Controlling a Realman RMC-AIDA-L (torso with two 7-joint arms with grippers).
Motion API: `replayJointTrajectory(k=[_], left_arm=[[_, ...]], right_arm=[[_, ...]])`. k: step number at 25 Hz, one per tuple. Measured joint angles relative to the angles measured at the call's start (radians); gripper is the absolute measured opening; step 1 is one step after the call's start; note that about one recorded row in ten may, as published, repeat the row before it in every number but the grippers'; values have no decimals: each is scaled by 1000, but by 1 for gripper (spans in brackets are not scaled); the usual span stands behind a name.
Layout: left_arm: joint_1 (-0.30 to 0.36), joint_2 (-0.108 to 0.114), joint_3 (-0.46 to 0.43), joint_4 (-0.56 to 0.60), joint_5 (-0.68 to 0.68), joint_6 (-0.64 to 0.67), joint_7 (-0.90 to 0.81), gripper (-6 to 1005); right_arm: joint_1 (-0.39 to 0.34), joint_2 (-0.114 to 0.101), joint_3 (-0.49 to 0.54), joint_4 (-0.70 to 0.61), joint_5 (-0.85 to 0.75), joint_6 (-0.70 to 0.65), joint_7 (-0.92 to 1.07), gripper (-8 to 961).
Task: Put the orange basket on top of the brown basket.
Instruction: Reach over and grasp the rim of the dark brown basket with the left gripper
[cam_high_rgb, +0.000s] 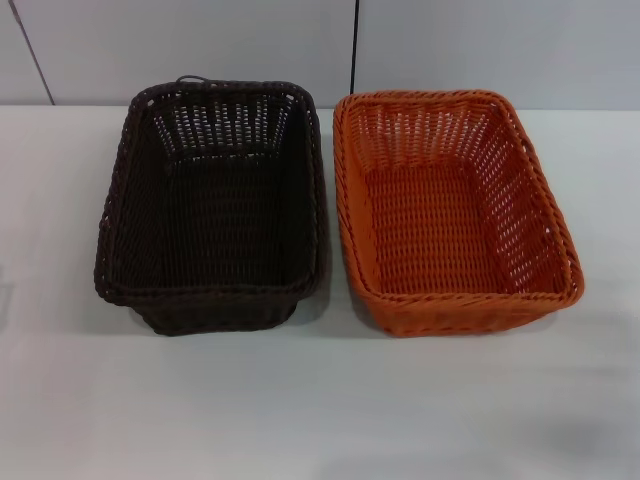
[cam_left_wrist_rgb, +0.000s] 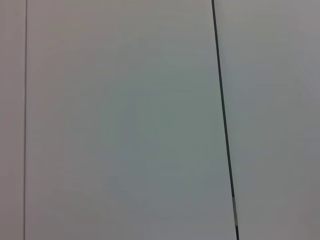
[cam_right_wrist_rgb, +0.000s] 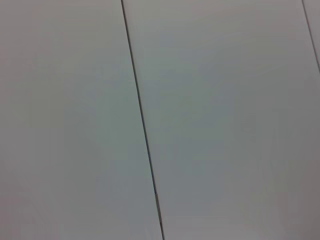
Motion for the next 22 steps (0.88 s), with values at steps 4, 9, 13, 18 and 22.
replayJointTrajectory(k=[4,9,13,18,22], left_arm=[[0,0,0,1,0,0,1,778],[2,0,1,2,0,-2,4,777],[5,16,24,-41,7,-57,18,776],[56,127,1,-344,36,-321,17,775],[127,222,-95,-717,111,-763,17,774]], right_arm=[[0,0,-1,-2,1,0,0,691],[0,0,-1,-2,1,0,0,691],[0,0,-2,-2,1,-1,0,690],[0,0,-2,-3,-2,-5,0,692],[0,0,-2,-5,-3,-7,0,690]])
